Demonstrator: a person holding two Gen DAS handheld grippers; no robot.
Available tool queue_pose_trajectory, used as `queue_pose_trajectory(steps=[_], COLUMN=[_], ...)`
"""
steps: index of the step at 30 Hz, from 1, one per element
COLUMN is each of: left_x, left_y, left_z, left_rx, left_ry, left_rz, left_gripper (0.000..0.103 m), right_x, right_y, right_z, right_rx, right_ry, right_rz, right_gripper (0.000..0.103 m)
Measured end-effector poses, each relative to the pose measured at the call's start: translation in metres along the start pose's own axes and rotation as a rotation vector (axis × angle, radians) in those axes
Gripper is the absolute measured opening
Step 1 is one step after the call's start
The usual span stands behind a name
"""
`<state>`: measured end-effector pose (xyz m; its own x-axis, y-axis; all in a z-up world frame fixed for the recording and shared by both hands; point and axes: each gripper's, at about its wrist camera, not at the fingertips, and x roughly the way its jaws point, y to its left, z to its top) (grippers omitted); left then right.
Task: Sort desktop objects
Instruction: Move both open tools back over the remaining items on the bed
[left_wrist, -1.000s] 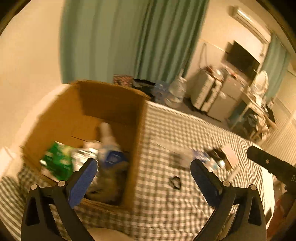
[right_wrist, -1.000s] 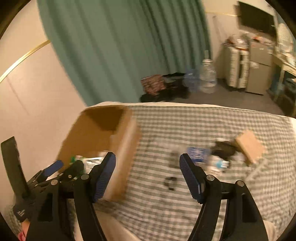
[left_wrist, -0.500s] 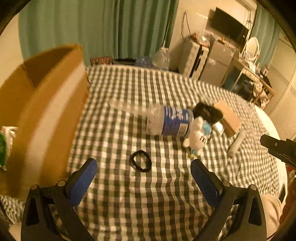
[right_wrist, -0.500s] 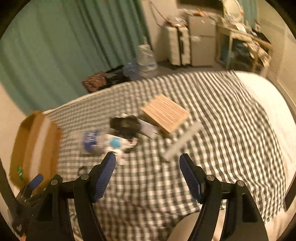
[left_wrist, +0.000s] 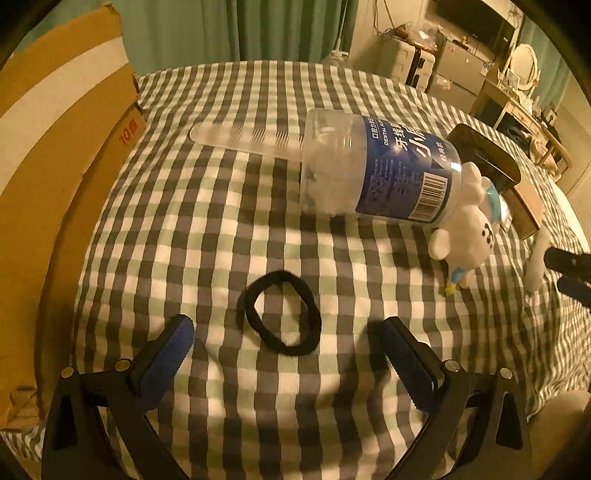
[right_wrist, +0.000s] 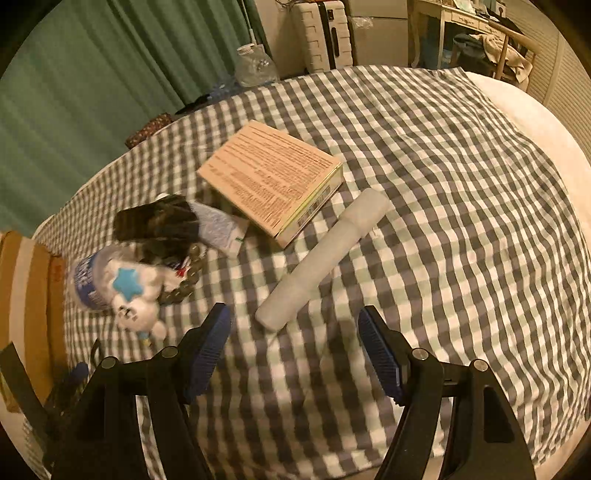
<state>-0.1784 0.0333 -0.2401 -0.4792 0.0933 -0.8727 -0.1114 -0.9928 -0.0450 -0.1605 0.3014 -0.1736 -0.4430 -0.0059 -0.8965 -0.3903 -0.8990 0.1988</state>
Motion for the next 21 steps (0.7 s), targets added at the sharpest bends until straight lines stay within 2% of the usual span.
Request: queue_pose_trajectory(steps=[2,4,5,6,7,8,9,10,15,21], left_x=[0.002,0.002,0.001,-0.001,-0.003,-0.006,-0.009,-0.01,-0.017,-0.046], left_y=[-0.002,-0.001,0.0,0.001,0.002,0.003,0.005,0.008,0.006,0.003], left_z=[0.001,0.001,0.0,0.001,0.003,0.003,0.004,0.007,0.007,0.0], left_rx=[0.011,0.009,0.006,0.006,0.006,0.004,-0.002,-0.011,0.003,0.004], left_ry=[-0.014,-0.024,-0.029,-0.035,-0.041,-0.05,-0.054,-0.047,-0.023,-0.038], left_rz=[-0.001,-0.005,-0.012,-0.015,-0.015,-0.017,-0.038,-0.068,-0.095,-0.117], left_gripper=[0.103,0.099,0.094,0.083,0.074,0.052,0.029,0.022,0.007,0.005], right_x=[0.007,0.013,0.015,0.018,0.023,0.026,0.026,0.025,0.014,-0.016], right_y=[0.0,0.002,0.002,0.002,0.0,-0.001,-0.004,-0.006,-0.011,-0.02], right_z=[0.006,0.013,0.015,0.016,0.018,0.017,0.016,0.016,0.01,-0.004], right_rx=[-0.007,-0.025,-0.031,-0.034,-0.032,-0.03,-0.03,-0.026,-0.031,-0.007], right_ry=[0.003,-0.007,-0.007,-0.005,0.005,0.011,0.009,0.007,-0.005,-0.026], right_rz=[-0.003,-0.019,-0.026,-0.032,-0.039,-0.045,-0.044,-0.032,0.006,0.069], right_gripper=[0.059,0.052,0.049,0.047,0.04,0.034,0.033,0.031,0.022,0.016])
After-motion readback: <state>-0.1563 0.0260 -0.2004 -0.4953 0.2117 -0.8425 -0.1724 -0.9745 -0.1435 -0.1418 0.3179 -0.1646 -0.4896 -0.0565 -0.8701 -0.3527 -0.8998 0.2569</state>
